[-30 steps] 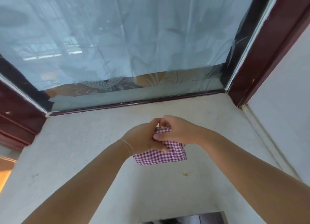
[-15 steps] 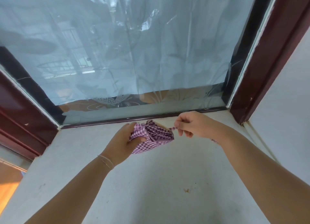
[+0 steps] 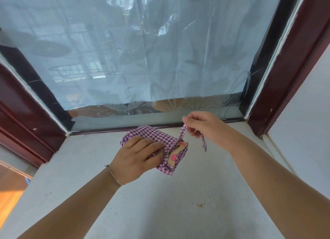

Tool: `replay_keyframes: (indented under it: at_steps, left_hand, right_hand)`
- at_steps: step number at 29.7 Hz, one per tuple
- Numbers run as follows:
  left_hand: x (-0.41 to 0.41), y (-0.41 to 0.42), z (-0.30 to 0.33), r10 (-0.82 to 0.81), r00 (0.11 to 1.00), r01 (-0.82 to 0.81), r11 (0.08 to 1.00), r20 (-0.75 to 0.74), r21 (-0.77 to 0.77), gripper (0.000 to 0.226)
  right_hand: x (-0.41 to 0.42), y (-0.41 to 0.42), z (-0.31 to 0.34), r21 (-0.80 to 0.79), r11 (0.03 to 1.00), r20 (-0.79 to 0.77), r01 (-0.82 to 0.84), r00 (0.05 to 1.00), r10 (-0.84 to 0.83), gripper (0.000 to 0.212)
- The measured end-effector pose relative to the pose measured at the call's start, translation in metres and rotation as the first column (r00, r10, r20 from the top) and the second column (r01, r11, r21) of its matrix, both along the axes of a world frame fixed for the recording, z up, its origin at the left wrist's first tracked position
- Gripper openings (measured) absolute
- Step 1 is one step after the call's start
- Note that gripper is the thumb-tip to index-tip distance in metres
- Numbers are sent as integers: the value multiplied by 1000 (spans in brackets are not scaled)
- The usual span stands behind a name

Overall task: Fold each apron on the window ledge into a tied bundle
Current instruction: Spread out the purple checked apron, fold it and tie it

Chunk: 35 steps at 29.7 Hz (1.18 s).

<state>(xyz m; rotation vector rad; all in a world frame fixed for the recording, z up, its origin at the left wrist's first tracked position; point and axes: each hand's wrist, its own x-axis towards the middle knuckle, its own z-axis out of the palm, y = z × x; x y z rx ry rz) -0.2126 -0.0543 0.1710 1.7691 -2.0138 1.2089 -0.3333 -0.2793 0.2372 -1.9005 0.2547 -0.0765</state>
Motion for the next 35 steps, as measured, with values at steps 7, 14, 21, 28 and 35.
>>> replay_keyframes:
  at_steps: [7, 14, 21, 28, 35]
  left_hand:
    - [-2, -10, -4, 333, 938, -320, 939, -97, 124, 27]
    - [-29, -34, -3, 533, 820, -371, 774, -211, 513, 49]
    - [-38, -15, 3, 680, 478, -107, 673, -556, 731, 63]
    - [-17, 16, 5, 376, -5, 32, 926, -927, 376, 51]
    - [-19, 13, 6, 104, 792, -185, 980, -602, -74, 26]
  right_hand:
    - [4, 17, 10, 3, 1000, -23, 3, 1000, -3, 20]
    - [18, 57, 7, -355, 934, -47, 40, 997, -60, 10]
    - [10, 15, 2, -269, 924, 34, 273, 961, -274, 14]
    - [-8, -27, -12, -284, 916, 9, 285, 956, -294, 6]
    - [-15, -1, -18, -605, 682, 418, 410, 893, -166, 26]
